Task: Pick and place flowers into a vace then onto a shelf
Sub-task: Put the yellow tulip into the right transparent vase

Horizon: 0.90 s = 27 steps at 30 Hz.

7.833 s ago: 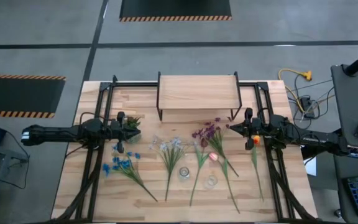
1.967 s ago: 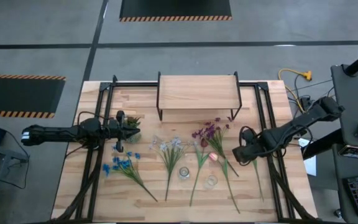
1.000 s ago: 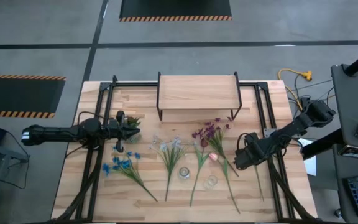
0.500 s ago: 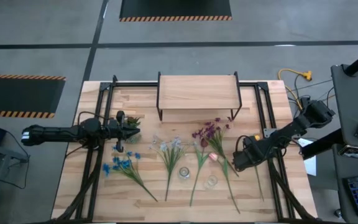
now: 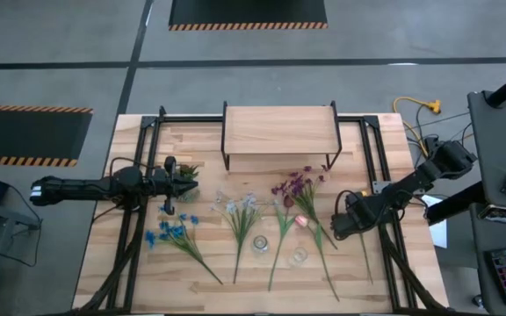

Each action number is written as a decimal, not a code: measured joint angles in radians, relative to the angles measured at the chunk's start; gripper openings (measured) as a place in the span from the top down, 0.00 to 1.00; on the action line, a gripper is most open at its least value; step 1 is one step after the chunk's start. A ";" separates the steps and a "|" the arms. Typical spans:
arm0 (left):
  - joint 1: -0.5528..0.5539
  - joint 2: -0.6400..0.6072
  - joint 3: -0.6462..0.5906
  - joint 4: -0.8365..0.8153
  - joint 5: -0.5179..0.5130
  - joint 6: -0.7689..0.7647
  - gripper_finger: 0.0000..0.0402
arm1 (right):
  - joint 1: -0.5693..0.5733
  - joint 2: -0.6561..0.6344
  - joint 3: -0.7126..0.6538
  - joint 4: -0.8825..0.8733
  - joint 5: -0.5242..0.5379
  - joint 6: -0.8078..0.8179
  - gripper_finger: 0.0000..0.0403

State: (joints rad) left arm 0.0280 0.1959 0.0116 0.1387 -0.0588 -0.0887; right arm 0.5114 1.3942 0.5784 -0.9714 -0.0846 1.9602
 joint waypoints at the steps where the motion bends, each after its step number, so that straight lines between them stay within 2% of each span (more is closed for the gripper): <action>1: 0.000 0.000 0.000 0.000 0.000 0.000 1.00 | 0.000 -0.001 -0.002 0.004 -0.004 -0.001 0.53; 15: 0.000 0.000 0.000 0.000 0.000 0.000 1.00 | 0.000 0.000 -0.006 0.029 -0.022 -0.037 0.95; 22: 0.000 0.000 0.000 0.000 0.000 0.000 1.00 | 0.004 -0.043 0.000 -0.013 -0.045 -0.040 0.97; 27: 0.000 0.000 0.000 0.000 0.000 0.000 1.00 | 0.003 -0.091 0.038 -0.008 0.082 -0.074 0.98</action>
State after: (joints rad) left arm 0.0277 0.1959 0.0116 0.1387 -0.0589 -0.0885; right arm 0.5140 1.3028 0.6162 -0.9793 -0.0027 1.8857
